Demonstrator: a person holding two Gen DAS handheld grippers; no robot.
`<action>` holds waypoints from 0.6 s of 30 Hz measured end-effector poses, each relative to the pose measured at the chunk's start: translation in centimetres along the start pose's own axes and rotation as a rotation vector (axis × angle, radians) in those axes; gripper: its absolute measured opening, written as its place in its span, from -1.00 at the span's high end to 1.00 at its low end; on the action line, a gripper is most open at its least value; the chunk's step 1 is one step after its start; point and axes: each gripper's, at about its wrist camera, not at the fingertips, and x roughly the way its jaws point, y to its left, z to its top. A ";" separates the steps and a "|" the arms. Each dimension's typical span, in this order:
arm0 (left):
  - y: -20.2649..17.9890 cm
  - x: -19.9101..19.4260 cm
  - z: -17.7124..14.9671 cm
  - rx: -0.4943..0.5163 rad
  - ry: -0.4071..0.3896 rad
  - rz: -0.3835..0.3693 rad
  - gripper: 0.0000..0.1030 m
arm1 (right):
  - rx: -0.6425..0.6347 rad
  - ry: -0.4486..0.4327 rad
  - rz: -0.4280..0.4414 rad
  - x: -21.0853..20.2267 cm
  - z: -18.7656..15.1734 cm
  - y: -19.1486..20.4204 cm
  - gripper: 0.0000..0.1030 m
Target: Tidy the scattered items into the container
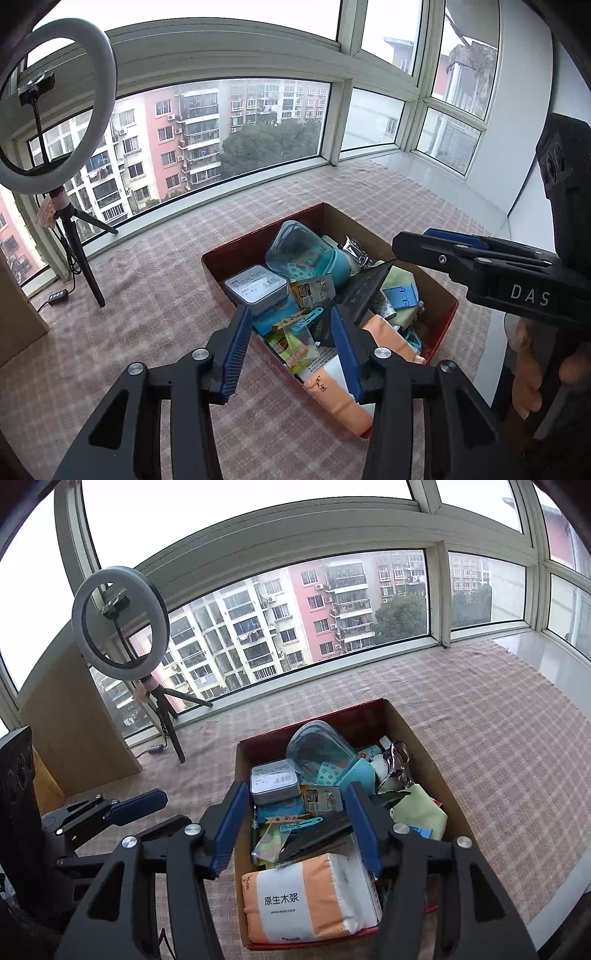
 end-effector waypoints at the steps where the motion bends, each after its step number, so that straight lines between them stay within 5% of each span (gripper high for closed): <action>1: 0.3 -0.7 -0.3 -0.020 -0.002 0.013 -0.13 | -0.007 -0.007 -0.001 -0.4 -0.1 0.3 -0.10; 8: 3.2 -6.1 -3.1 -0.094 -0.030 0.091 -0.44 | -0.057 -0.034 -0.014 -3.0 -1.2 3.9 -0.25; 18: 10.6 -15.2 -8.6 -0.215 -0.091 0.225 -0.47 | -0.157 -0.052 -0.026 -4.7 -5.4 13.8 -0.26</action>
